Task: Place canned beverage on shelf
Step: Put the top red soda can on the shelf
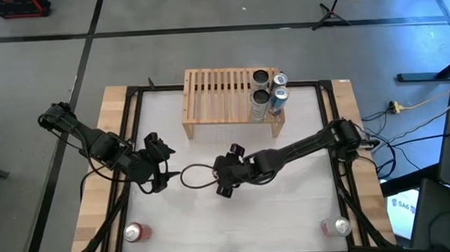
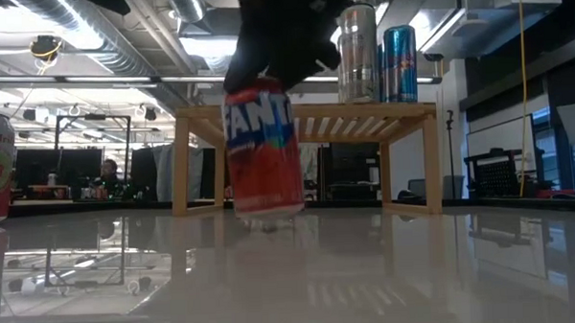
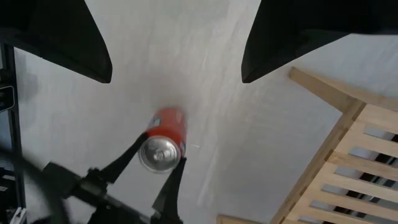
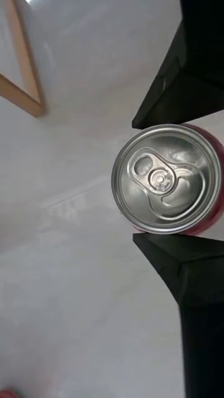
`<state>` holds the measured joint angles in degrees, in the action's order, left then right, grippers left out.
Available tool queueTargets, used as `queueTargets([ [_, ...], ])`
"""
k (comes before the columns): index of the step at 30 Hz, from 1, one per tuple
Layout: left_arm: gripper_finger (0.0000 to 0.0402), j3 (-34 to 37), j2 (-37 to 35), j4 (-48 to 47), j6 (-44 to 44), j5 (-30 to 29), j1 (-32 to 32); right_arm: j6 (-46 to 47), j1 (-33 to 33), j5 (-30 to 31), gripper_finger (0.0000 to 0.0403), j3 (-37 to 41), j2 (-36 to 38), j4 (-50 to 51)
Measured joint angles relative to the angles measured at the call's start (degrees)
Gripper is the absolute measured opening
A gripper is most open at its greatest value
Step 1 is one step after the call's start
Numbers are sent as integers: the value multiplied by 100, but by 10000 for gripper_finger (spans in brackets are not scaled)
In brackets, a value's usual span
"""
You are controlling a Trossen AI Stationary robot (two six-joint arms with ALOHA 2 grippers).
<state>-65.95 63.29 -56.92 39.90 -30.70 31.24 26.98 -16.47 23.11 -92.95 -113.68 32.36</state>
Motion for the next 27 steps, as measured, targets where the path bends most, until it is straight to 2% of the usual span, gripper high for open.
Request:
queueTargets([
  [6,347,0,2,1,2,2,0,13,0,-10,228,-4,-167,-293],
  [19,347,0,2,1,0,-8,0,8,0,-175,323,-5,-167,-238],
  [27,347,0,2,79,2,-179,1,-20,9,-171,327,-7,-195,105],
])
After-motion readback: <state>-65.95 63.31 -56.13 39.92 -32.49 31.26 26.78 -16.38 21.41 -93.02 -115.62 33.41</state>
